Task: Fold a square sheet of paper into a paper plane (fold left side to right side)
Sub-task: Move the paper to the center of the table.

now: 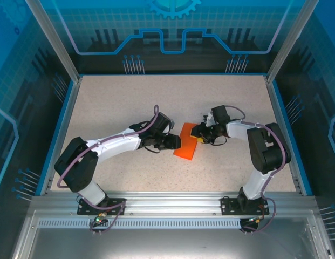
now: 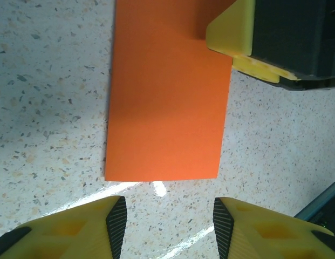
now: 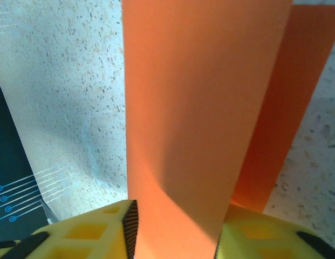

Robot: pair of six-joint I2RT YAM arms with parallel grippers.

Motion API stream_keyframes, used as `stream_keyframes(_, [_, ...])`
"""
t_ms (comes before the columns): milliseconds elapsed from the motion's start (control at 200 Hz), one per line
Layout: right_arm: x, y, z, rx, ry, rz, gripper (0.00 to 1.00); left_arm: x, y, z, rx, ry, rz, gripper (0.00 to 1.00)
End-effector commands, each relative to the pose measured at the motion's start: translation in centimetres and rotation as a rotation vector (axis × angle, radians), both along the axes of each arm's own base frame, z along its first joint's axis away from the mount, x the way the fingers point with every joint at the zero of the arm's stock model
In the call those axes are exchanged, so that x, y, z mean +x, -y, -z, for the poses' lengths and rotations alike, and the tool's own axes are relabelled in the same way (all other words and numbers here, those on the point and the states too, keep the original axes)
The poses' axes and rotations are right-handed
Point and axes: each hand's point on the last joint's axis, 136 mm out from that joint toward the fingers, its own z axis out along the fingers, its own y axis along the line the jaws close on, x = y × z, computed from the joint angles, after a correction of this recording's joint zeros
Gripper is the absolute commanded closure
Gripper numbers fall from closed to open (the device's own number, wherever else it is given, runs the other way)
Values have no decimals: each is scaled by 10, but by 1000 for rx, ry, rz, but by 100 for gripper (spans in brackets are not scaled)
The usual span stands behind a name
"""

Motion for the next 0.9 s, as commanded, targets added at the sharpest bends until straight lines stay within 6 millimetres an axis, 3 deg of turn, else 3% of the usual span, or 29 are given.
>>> stream_keyframes(0, [5,-8,-14,39,35,-23,71,1,-12,-9,39,40,1,49])
stream_keyframes(125, [2,-16,-26,65,67,-59,86,2,-22,-18,73,82,-15,49])
stream_keyframes(240, [-5,-23,-45,96,101,-111,92,1,-33,-32,98,136,-21,49])
stream_keyframes(365, [-20,-29,-67,139,96,-195,93,0,-44,-48,125,187,-22,48])
stream_keyframes(500, [-33,-35,-74,160,62,-251,93,-1,-53,-57,151,217,-23,46])
stream_keyframes(730, [-31,-49,-88,201,54,-278,93,-2,-54,-59,155,223,-18,46])
stream_keyframes(895, [-33,-46,-95,143,49,-289,92,-1,-54,-59,155,222,-23,46])
